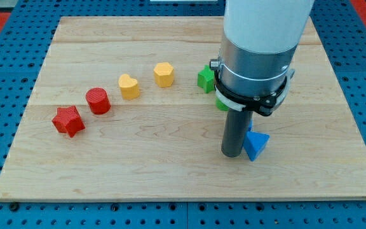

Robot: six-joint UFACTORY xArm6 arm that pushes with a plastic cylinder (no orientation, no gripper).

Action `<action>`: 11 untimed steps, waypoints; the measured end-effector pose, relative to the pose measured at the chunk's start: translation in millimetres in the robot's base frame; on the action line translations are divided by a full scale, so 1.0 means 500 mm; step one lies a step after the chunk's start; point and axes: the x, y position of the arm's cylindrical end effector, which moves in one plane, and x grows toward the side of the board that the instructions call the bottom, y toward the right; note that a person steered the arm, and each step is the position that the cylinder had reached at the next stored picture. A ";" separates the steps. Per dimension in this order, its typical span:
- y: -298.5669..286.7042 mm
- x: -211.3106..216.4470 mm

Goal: Push the blue triangle towards top right

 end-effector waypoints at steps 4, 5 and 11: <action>0.076 0.027; 0.108 0.010; 0.246 -0.247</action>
